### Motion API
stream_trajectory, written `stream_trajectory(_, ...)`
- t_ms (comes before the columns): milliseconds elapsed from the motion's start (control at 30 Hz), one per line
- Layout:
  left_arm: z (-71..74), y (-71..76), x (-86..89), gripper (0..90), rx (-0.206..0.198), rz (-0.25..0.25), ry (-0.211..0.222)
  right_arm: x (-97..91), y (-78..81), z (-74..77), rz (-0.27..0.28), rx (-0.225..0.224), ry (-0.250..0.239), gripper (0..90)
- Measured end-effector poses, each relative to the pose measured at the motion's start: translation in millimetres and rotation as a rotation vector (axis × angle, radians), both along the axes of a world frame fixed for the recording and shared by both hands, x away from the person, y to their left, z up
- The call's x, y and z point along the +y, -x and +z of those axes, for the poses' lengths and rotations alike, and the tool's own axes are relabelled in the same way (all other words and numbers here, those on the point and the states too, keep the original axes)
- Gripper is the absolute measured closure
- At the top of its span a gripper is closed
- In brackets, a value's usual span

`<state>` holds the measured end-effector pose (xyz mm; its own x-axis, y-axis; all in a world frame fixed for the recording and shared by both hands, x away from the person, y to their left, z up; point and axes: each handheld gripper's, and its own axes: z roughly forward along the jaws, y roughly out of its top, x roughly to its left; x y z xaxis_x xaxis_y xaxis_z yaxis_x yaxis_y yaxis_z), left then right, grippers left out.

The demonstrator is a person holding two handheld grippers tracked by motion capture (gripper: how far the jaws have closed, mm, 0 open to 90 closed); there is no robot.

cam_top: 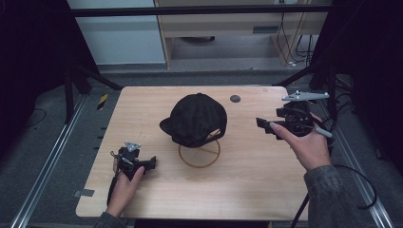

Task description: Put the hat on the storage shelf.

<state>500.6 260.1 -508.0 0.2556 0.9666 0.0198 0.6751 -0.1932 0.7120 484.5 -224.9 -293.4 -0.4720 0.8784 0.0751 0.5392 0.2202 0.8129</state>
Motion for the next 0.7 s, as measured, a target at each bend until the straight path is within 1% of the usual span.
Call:
stream_trajectory(167,0.0,0.0,0.0,0.0,0.000,0.000,0.000,2.7,-0.5,-14.2,-0.001,0.025,0.018,15.6)
stream_trajectory(267,0.0,0.0,0.0,0.0,0.000,0.000,0.000,4.7,-1.0,-23.6,0.001,0.043,0.037,13.2)
stream_trajectory(367,0.0,0.0,0.0,0.0,0.000,0.001,0.000,5.4,-1.6,-32.5,-0.001,0.055,0.046,11.4)
stream_trajectory(500,0.0,-0.1,-0.1,0.0,0.000,0.001,0.000,5.9,-1.3,-42.5,0.001,0.070,0.042,9.5)
stream_trajectory(600,0.0,0.0,-0.1,0.0,0.001,0.001,0.000,7.1,-1.1,-51.4,0.004,0.086,0.057,8.4)
stream_trajectory(633,0.0,0.0,-0.1,0.0,0.000,0.001,0.000,7.1,-1.1,-51.4,0.004,0.086,0.057,8.4)
stream_trajectory(700,0.0,0.0,-0.1,0.0,0.000,0.001,0.000,7.4,-1.0,-60.1,0.003,0.095,0.059,8.1)
